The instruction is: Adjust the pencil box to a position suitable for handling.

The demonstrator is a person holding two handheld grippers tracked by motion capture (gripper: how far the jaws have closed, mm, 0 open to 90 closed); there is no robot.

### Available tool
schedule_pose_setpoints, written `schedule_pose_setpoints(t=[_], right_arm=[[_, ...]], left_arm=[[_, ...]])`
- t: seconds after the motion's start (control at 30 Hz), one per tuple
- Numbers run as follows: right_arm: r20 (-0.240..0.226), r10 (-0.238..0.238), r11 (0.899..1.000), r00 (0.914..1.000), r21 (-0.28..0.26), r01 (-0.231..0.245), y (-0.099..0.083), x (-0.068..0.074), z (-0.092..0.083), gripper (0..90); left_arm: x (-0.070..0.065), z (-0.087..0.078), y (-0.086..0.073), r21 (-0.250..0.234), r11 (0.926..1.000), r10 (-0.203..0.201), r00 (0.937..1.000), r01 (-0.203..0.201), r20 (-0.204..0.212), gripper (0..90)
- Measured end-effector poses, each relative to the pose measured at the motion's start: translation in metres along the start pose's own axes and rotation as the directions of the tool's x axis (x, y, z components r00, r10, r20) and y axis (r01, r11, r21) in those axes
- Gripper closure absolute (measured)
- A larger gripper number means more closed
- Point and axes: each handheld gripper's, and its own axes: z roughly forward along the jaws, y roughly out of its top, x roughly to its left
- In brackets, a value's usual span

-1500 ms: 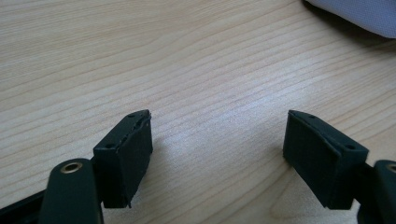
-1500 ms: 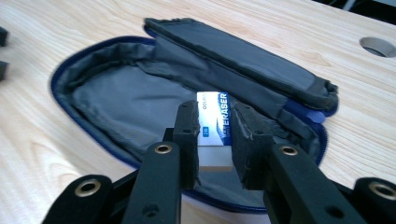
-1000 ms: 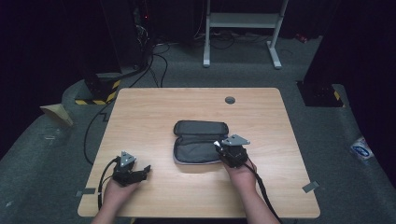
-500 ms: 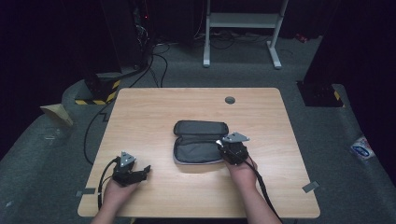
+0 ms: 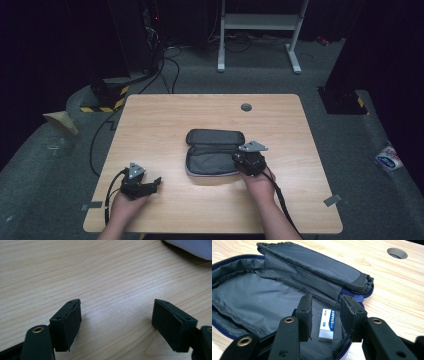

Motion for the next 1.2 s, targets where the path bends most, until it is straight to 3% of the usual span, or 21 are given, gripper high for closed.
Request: schedule_pose_setpoints(t=[0.33, 0.6, 1.2], right_arm=[[-0.012, 0.004, 1.000, 0.9999, -0.010, -0.004, 0.000, 0.002, -0.006, 56.3], [-0.029, -0.003, 0.999, 0.9996, -0.040, 0.002, -0.004, 0.002, -0.016, 44.2], [-0.002, 0.026, 0.996, 0.9997, -0.086, -0.026, -0.031, -0.019, -0.048, 39.2]], left_arm=[[0.000, 0.000, 0.000, 0.000, 1.0000, 0.000, 1.0000, 0.000, -0.002, 23.9], [0.000, 0.000, 0.000, 0.000, 1.0000, -0.001, 1.0000, 0.001, -0.004, 23.9], [-0.001, 0.000, 0.000, -0.002, 1.0000, -0.008, 1.0000, 0.008, -0.006, 23.9]])
